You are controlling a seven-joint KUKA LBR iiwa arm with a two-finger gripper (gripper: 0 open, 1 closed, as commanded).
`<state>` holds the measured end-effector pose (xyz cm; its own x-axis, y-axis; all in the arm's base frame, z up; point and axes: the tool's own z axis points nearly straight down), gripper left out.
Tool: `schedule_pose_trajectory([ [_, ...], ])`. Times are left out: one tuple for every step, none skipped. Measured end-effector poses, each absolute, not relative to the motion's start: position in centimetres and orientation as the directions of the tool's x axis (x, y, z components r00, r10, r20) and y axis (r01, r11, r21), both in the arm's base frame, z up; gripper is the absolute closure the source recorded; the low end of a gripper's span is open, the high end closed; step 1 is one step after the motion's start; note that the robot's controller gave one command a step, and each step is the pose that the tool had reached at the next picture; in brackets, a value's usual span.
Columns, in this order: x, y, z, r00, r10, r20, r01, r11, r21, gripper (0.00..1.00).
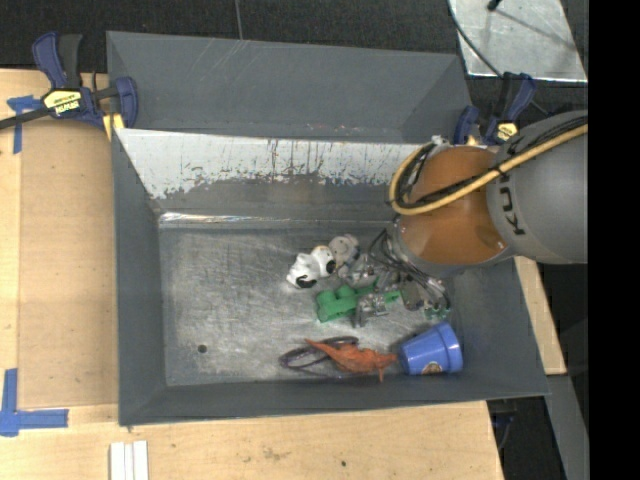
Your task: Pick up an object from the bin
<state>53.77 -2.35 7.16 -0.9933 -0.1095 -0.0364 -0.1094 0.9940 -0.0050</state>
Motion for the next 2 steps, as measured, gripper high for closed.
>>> schedule_pose_trajectory([
  [53.86,-2.36,7.28,-0.993,-0.110,-0.032,-0.110,0.994,-0.005,1.00],
  [53.77,-2.34,7.79,-0.994,-0.111,-0.021,-0.111,0.994,-0.003,1.00],
])
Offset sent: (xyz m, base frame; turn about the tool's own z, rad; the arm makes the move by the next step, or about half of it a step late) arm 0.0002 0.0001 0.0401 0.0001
